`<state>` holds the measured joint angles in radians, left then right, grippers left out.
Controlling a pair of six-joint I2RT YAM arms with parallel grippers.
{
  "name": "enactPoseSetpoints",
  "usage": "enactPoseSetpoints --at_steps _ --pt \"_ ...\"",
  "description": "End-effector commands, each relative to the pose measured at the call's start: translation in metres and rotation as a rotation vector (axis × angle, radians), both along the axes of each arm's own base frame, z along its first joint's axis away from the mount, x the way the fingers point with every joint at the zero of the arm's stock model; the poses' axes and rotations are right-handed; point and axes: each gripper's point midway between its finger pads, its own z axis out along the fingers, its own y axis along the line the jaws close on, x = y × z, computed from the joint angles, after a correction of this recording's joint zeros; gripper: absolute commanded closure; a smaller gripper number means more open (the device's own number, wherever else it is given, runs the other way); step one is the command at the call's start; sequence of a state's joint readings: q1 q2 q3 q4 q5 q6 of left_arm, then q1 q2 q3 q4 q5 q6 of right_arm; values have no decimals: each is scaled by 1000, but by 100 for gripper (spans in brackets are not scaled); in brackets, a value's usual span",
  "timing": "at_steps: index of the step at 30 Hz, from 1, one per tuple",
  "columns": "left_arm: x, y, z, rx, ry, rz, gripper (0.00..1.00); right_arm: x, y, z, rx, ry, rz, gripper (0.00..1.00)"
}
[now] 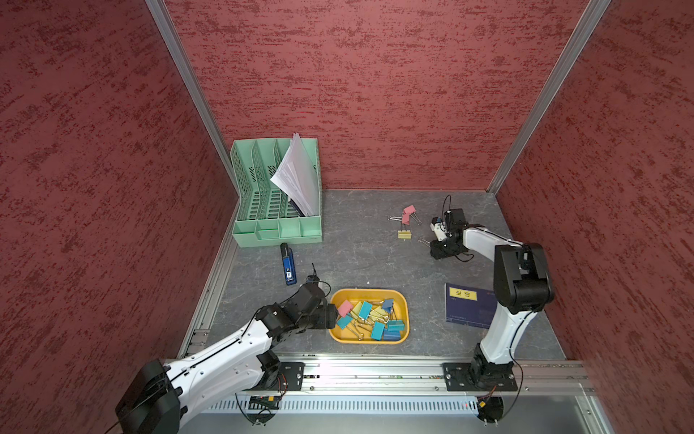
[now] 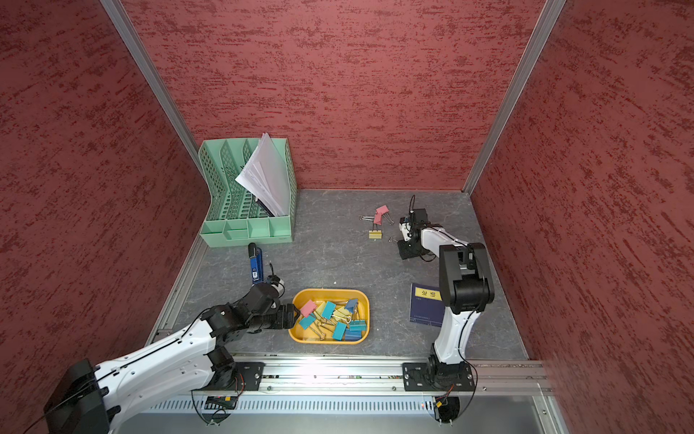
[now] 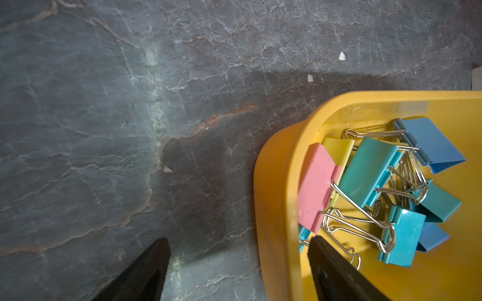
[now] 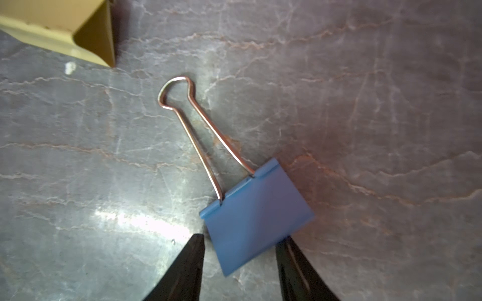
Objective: Put the binder clips in the storage box
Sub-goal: Adjust the binder clip at the center of the board.
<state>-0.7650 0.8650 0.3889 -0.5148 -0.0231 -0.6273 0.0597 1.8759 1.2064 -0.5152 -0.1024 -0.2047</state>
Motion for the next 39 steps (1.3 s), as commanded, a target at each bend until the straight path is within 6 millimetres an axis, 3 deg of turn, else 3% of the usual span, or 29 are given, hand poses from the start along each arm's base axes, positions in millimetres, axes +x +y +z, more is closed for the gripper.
enactPoseSetpoints --at_steps 1,7,8,11,12,18,26,35,39 --pt "3 -4 5 -11 -18 -13 13 -1 6 21 17 -38 4 36" --pt "3 -4 5 -12 -17 -11 13 6 3 55 62 -125 -65 30" --pt "3 -4 5 -11 -18 -13 13 10 -2 56 66 -115 -100 39" --pt "3 -4 4 -10 -16 -13 13 31 -23 49 82 -9 -243 95" --pt "3 -4 5 -11 -17 -12 13 40 -26 45 80 14 -269 100" --pt "3 -3 5 -11 -20 -7 13 56 -22 12 129 108 -341 100" --pt "3 -3 6 -13 -25 -9 13 34 -16 -21 160 199 -367 100" --pt "3 -3 7 -16 -27 -8 13 -13 -5 -12 180 220 -397 100" --pt "3 -4 7 -16 -28 -11 13 -15 -6 7 182 170 -414 100"
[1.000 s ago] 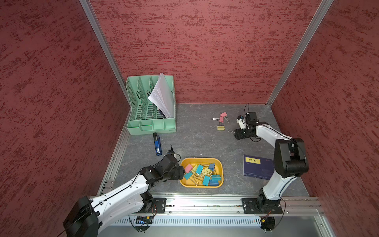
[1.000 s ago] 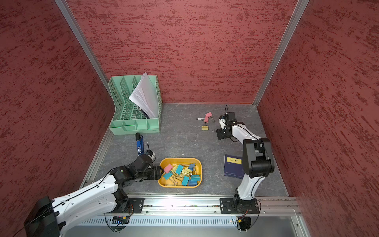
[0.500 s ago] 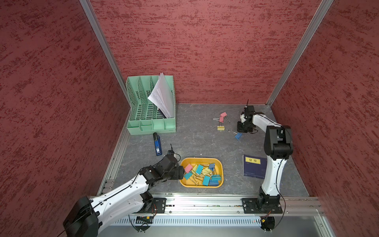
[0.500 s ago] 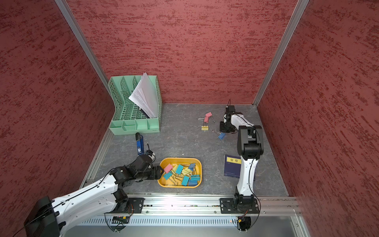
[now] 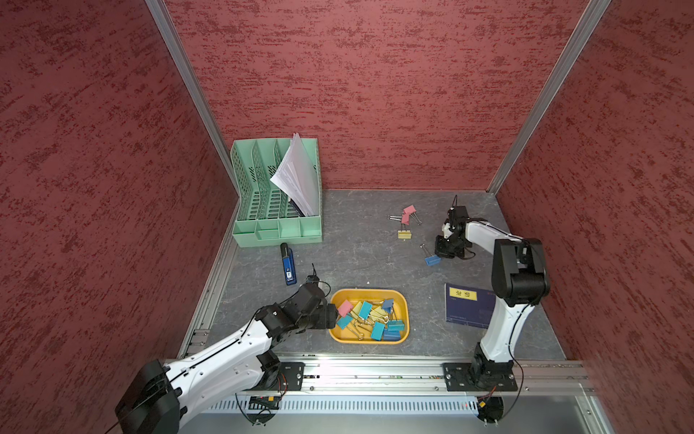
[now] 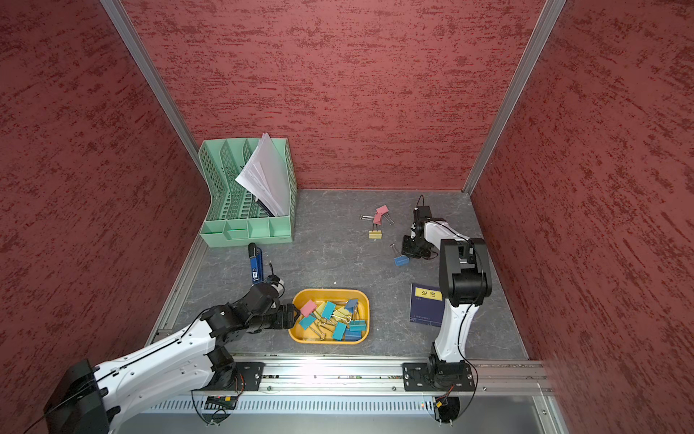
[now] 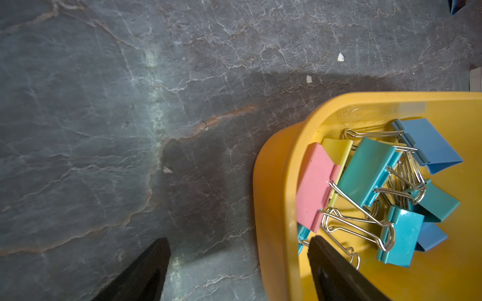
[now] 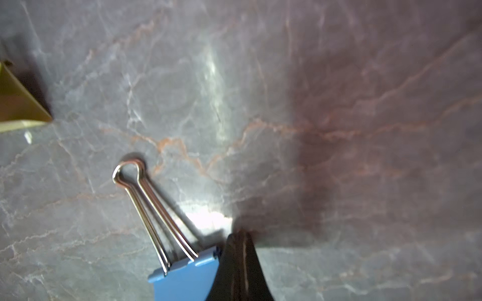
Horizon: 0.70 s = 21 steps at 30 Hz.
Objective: Put the binder clips in the storage box
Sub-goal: Adjust the binder clip at the center of the board, then pick up the binder clip at the center of the board.
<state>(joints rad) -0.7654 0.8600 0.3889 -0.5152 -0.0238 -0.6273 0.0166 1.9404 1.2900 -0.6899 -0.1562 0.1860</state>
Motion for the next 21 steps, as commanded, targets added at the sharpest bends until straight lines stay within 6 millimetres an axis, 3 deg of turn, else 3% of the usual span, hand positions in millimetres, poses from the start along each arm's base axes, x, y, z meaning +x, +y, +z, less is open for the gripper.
enactPoseSetpoints --at_steps 1,2,4,5,8,11,13,21 --pt "2 -3 5 -12 -22 -11 13 2 -1 23 -9 -48 -32 97" --pt "3 -3 6 -13 -24 -10 13 2 -4 29 -25 -58 -38 94" --pt "2 -4 6 -14 -24 -11 13 2 -6 42 -35 -83 -42 63" --pt "2 -4 6 -15 -24 -11 13 2 -2 49 -13 -98 -30 54" --pt "3 -3 7 -14 -27 -11 13 -1 25 70 74 -163 55 35" --pt "2 -3 6 -14 -25 -12 12 -12 47 79 89 -201 159 19" --pt "2 -4 7 -18 -28 -13 13 -17 50 76 67 -202 195 15" --pt "2 -3 8 -23 -35 -12 13 -29 43 48 -58 -121 266 12"
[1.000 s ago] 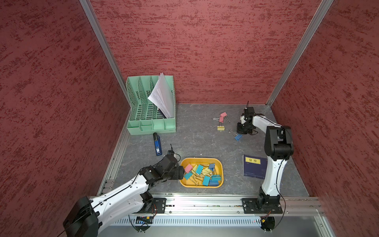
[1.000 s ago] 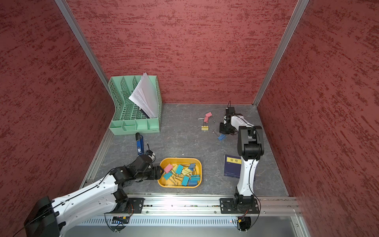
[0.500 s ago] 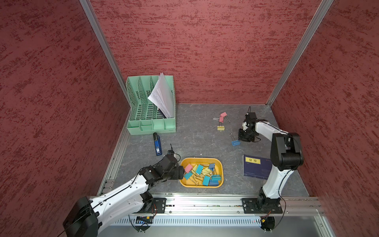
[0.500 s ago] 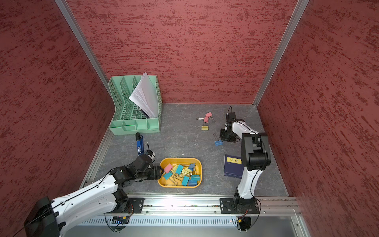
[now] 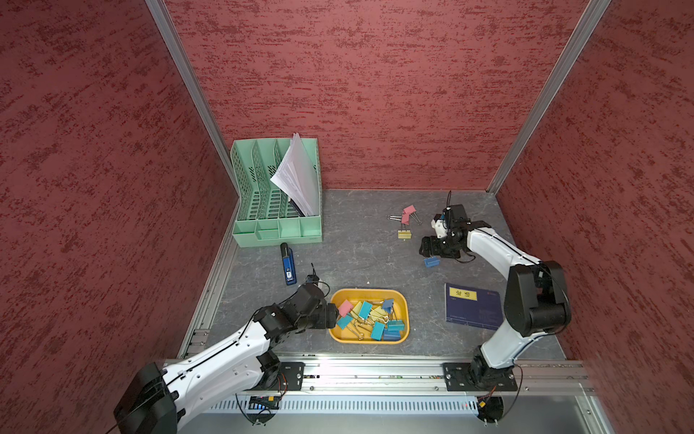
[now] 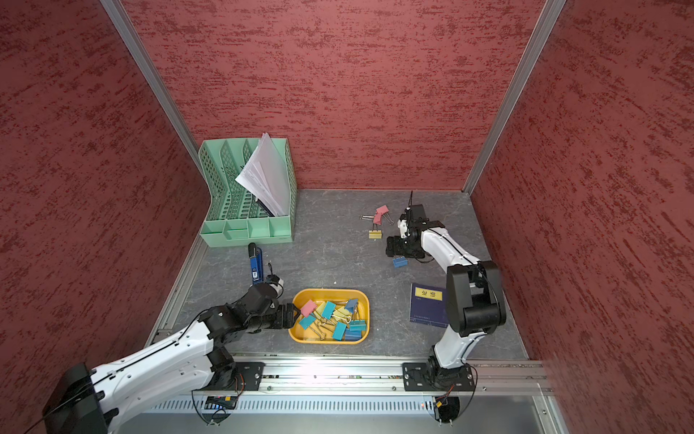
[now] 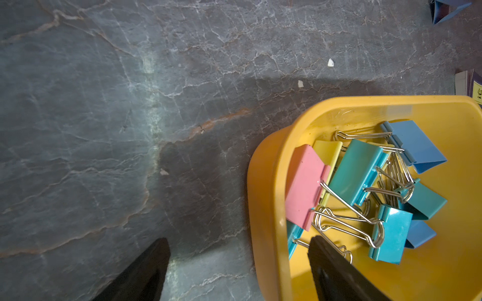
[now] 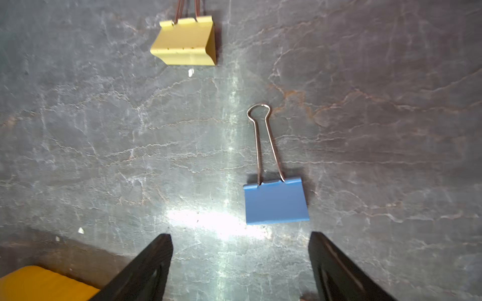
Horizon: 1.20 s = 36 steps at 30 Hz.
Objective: Put the binder clips in the storage box
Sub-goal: Pick up the binder clip at the center of the board, then place the binder clip in the storage box.
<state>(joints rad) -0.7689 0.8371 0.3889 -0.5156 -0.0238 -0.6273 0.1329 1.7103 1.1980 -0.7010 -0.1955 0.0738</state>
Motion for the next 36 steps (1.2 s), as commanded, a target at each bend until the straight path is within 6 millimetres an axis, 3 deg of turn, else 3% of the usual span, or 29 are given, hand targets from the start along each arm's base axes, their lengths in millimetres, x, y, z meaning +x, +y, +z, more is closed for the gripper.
enactPoseSetpoints --at_steps 1,18,22,24,25,28,31,34,36 --pt "1 -2 3 -5 -17 -10 12 -4 -9 -12 -93 19 30 11" --pt "2 -1 2 0 -14 -4 12 -5 -18 -62 -218 110 40 13" --pt "2 -1 1 1 -13 -5 12 -6 -18 -68 -228 133 44 22" --pt "2 -1 2 -1 -14 -6 12 -5 -18 -69 -230 130 41 32" --pt "2 -1 2 1 -14 -6 12 -5 -18 -68 -231 125 42 42" --pt "2 -1 2 0 -14 -5 11 1 -16 -55 -241 84 54 58" --pt "2 -1 2 2 -14 -4 11 0 -3 -25 -255 24 87 59" --pt "2 -1 2 2 -16 -3 11 -14 30 15 -242 -40 163 59" --pt "2 -1 2 2 -15 -2 11 -34 59 34 -230 -67 241 57"
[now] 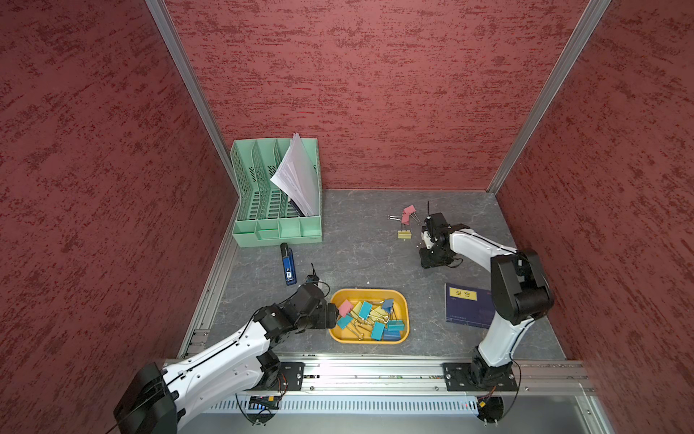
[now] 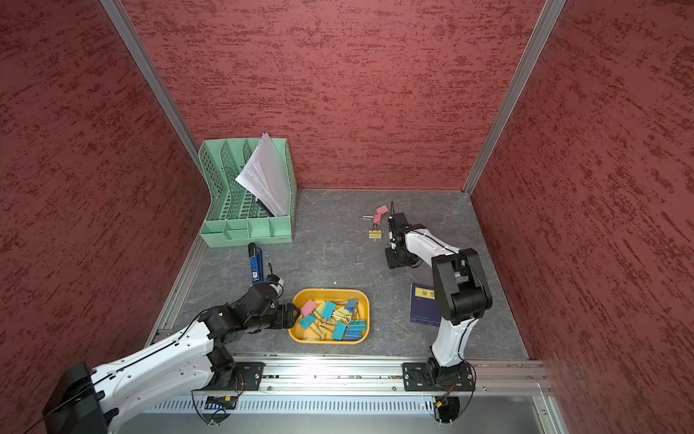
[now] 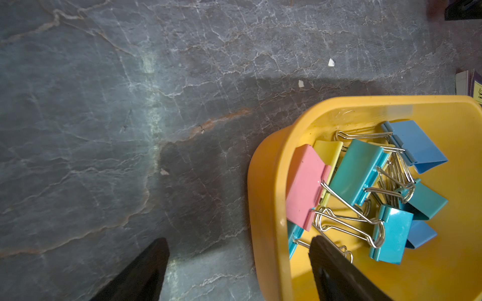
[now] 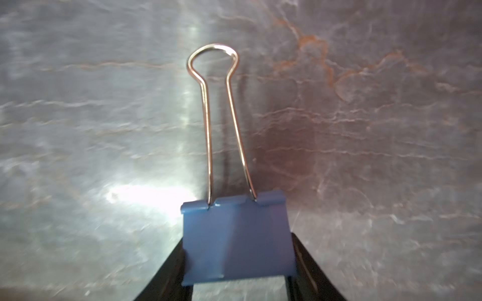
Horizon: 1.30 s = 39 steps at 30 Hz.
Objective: Put the binder clips in the storage box
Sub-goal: Place the binder clip in the storage box, then pick up the binder clip at the center of the board.
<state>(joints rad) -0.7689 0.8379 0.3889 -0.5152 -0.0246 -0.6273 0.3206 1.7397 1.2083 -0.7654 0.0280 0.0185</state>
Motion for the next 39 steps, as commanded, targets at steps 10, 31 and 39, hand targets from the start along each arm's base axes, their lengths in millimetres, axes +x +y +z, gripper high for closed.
enactPoseSetpoints --at_steps 10,31,39 --pt "2 -2 3 -1 -18 -9 11 -180 138 51 157 5 422 53" --pt "1 -1 4 -1 -22 -7 10 -24 48 110 182 -189 -83 2" --pt "2 0 3 2 -21 0 10 81 64 32 134 -80 -223 2"
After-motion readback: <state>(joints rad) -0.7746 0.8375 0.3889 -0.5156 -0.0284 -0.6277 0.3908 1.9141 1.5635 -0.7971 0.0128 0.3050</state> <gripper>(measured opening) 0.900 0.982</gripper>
